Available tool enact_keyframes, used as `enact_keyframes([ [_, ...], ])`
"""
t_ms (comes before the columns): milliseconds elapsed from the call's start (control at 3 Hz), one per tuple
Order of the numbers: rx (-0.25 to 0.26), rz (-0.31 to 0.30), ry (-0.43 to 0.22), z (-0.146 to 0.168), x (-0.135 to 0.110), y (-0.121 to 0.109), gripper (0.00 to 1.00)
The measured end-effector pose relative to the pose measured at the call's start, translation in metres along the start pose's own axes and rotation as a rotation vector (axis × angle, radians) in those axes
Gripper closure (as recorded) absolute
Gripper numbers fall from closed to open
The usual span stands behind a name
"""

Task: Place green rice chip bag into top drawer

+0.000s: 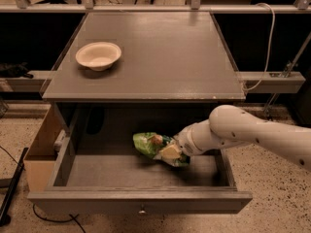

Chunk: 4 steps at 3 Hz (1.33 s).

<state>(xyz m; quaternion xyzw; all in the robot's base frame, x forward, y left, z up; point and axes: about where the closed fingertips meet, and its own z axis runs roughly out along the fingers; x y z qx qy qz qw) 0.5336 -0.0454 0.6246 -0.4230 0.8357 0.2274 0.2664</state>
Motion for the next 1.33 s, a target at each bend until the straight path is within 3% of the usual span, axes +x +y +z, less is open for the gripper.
enact_keyframes([
  [667,0.000,0.000,0.000,0.0000,0.0000,0.0000,0.11],
  [1000,0.000,0.000,0.000,0.0001,0.0000,0.0001,0.00],
  [1333,0.000,0.000,0.000,0.0001,0.0000,0.0001,0.00],
])
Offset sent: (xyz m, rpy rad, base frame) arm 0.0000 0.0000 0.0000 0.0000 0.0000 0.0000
